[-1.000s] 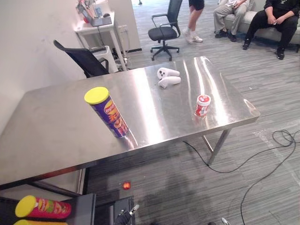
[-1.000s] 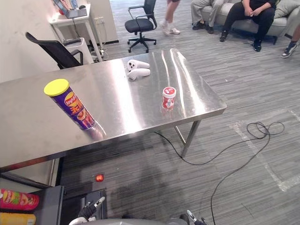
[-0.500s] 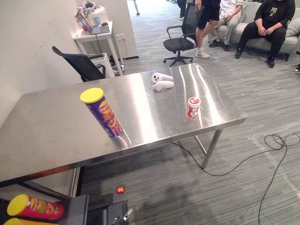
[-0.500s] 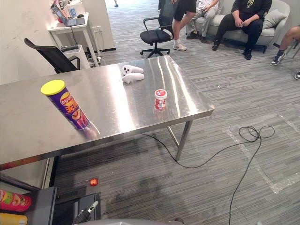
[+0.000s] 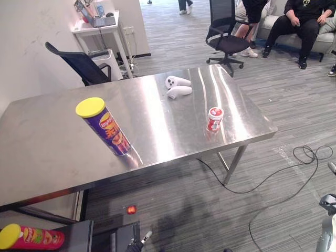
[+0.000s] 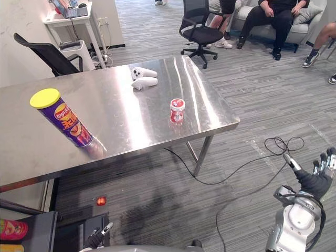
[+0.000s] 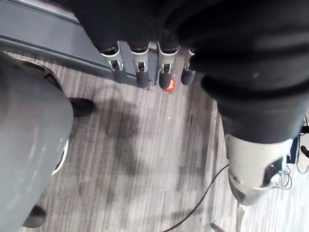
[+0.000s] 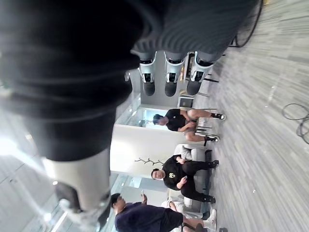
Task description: Put the gum and the chips on the shelf.
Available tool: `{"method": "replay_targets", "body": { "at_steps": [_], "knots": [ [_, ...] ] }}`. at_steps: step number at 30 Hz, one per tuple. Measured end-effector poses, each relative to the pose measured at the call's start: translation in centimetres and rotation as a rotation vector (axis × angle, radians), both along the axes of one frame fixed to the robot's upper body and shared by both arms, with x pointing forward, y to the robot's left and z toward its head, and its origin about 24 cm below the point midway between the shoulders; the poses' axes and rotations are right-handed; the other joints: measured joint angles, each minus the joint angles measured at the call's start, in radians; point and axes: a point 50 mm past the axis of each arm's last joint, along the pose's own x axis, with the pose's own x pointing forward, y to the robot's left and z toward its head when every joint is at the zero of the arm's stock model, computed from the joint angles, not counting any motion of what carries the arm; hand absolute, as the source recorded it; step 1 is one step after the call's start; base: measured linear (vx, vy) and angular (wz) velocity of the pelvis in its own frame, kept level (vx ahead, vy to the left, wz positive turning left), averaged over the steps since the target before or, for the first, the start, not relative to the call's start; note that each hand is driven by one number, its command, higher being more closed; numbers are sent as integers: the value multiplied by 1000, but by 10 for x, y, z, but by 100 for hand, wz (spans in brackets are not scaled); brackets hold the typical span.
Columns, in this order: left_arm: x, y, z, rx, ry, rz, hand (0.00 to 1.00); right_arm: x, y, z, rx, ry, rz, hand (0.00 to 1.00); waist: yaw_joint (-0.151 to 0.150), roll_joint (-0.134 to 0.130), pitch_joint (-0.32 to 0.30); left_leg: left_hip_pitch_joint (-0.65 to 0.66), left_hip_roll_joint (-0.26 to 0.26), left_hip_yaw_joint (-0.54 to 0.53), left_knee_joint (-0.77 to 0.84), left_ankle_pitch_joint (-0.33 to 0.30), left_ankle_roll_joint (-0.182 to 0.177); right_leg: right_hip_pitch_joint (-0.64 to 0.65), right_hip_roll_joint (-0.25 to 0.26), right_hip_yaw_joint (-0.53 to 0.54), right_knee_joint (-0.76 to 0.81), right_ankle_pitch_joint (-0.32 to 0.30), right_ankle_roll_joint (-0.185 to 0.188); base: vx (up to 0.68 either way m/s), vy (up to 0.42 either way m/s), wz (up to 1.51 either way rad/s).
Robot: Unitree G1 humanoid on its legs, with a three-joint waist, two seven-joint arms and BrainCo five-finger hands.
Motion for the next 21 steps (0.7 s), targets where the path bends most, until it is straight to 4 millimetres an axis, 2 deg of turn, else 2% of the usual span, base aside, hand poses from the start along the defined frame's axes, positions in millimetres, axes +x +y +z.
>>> {"method": "replay_targets", "body": {
  "at_steps": [3, 6, 10, 13, 14, 21],
  "knots": [
    [1, 1, 0, 7, -1, -25, 0, 5, 8, 15, -75, -35, 47, 0, -2, -4, 2, -19, -2, -23, 0, 8, 1, -8, -1, -8, 2, 0, 0, -30, -4, 14],
    [3, 3, 2, 18, -9, -38, 0, 8, 9, 20, -96, -40, 65, 0, -1, -12, 5, -33, -6, -37, 0, 15, 2, -15, 0, -17, 3, 2, -2, -41, -2, 16],
    [8, 8, 4, 35, -22, -58, 0, 21, 12, 35, -151, -66, 136, 0, -1, -25, 22, -55, -7, -59, 0, 29, 6, -28, 2, -32, 4, 5, -6, -41, -5, 13],
    [9, 9, 4, 39, -23, -60, 0, 30, 14, 45, -172, -105, 170, 0, -2, -27, 28, -71, -11, -76, 0, 34, 9, -44, 0, -37, 10, 4, -6, -32, 5, 9],
    [13, 11, 5, 44, -34, -64, 0, 33, 15, 50, -185, -126, 181, 0, -1, -22, 48, -72, -15, -83, 1, 36, 9, -41, -2, -45, 10, 4, -7, -32, 11, 12],
    [29, 17, 10, 76, -73, -87, 0, 60, 15, 52, -100, -183, 210, 0, 6, -30, 109, -113, -26, -113, 7, 43, 18, -60, -8, -63, -2, 10, -10, -1, 10, 11]
  ]
}}
